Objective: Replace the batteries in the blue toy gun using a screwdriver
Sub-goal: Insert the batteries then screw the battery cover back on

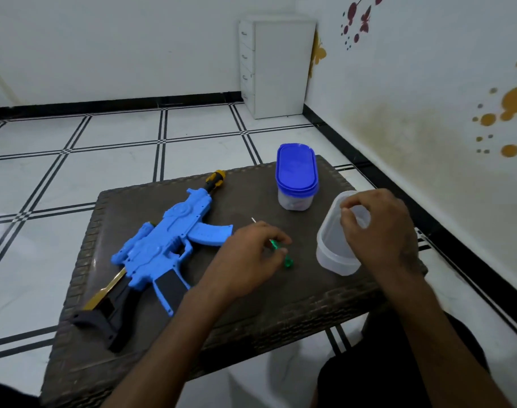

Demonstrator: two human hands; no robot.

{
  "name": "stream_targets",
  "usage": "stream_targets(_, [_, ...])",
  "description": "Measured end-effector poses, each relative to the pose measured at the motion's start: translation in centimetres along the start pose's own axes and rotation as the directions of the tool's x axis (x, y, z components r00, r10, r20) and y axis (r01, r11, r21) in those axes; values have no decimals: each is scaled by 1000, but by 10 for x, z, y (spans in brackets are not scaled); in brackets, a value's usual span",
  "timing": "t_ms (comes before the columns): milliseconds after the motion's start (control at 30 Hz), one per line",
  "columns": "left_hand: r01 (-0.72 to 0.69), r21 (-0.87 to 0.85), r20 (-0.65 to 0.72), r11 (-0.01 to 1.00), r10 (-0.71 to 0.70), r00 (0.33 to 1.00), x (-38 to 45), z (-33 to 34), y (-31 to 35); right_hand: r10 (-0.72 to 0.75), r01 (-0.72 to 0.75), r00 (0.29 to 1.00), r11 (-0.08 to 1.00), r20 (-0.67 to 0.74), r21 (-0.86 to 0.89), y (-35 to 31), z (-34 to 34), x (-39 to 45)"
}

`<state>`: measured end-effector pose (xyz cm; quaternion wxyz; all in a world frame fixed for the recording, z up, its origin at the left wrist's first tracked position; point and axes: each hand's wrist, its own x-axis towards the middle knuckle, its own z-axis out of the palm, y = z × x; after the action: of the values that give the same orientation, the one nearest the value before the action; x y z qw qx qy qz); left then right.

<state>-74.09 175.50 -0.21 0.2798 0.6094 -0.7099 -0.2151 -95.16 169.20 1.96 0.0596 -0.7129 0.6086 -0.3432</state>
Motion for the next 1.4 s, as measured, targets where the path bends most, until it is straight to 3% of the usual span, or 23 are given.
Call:
stream_targets(100, [87,-81,-141,993,-98,985,25,9,13,88,-81,990,994,112,-73,11,-1,3])
stream_targets(200, [229,-256,-261,939,-295,919,63,15,15,181,-164,965,981,188,-101,17,3,8])
stream_targets(367, [431,-462,-244,775,-578,778,124,22,-7,228,-212,941,973,250,-91,24,17,11])
stream_targets(567, [483,-363,-248,797,-582,774,153,22,-15,199,-207,955,978,221,14,32,21,12])
stream_targets(700, [423,-440,-333,792,-581,742,140,10,-7,158,-189,966,971,204,145,41,20,12])
stream_targets(800, [271,-412,-438,870,-450,778,116,4,14,153,-196,970,953,191,230,39,11,13])
stream_targets(933, [56,-4,-510,998,-51,859,82,3,44,196,-238,969,909,154,343,23,-6,22])
stream_targets(1033, [-122,383,-388,916,279,878,65,14,58,320,-431,902,659,289,616,16,-12,38])
stream_targets(1100, [-210,527,-313,823,418,853,57,25,64,349,-498,866,540,359,678,20,-13,46])
stream_targets(1267, [-376,548,-190,747,549,814,50,47,63,332,-487,873,593,356,641,40,-13,50])
stream_targets(1333, [-347,476,-208,808,487,848,44,52,60,333,-488,873,618,357,617,45,-15,51])
stream_targets(1400, [-203,327,-290,923,303,908,39,53,57,347,-495,869,633,354,595,50,-15,53])
